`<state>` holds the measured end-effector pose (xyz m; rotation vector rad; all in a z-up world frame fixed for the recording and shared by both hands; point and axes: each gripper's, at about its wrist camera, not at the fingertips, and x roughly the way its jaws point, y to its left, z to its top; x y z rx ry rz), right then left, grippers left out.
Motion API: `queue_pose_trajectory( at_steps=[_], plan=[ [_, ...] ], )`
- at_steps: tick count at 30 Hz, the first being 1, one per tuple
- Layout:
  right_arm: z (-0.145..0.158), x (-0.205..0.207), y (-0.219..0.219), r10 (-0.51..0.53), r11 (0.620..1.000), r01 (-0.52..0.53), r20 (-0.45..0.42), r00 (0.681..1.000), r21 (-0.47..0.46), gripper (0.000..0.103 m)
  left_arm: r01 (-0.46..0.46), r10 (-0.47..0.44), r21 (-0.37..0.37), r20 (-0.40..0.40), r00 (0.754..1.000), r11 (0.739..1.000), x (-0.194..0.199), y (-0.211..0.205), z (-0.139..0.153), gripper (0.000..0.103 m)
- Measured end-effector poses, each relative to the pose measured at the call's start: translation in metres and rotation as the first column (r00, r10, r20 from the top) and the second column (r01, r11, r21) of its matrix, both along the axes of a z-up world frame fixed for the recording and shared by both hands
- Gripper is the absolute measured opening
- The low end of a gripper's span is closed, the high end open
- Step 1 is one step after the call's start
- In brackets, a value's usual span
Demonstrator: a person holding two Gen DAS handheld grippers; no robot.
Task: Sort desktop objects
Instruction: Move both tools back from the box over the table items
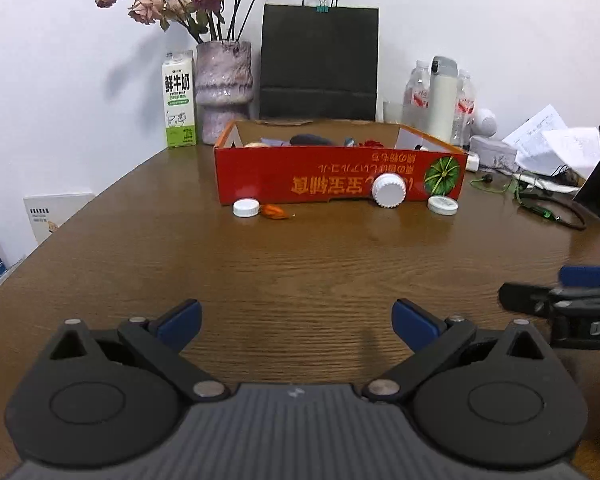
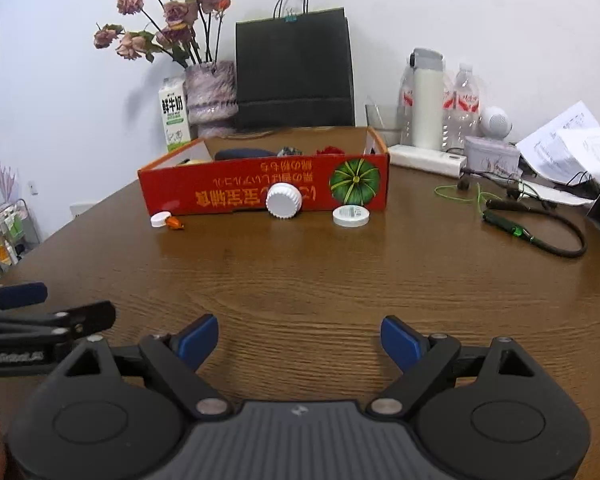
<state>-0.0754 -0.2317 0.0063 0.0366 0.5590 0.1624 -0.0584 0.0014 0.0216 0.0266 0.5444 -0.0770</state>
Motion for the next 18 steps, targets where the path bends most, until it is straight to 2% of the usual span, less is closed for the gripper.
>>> queue_pose_trajectory(
  at_steps=[6,11,18],
  plan=[
    [0.0,-0.003,0.007,0.016,0.999,-0.015,0.029,0.999,-0.038,0.092,0.022,-0.024,-0.033,-0.067,0.997,0.999,0.006,0.003,-0.008,0.103],
    [0.0,-0.002,0.0,-0.016,1.0,0.016,0.045,0.999,-0.005,0.092,-0.003,-0.008,-0.091,-0.123,0.992,0.996,0.015,0.01,-0.013,0.103],
    [-0.001,0.009,-0.007,-0.037,0.999,0.038,-0.02,0.999,0.039,0.092,0.006,-0.019,-0.124,-0.111,0.994,0.992,0.017,0.014,-0.011,0.103]
  ],
)
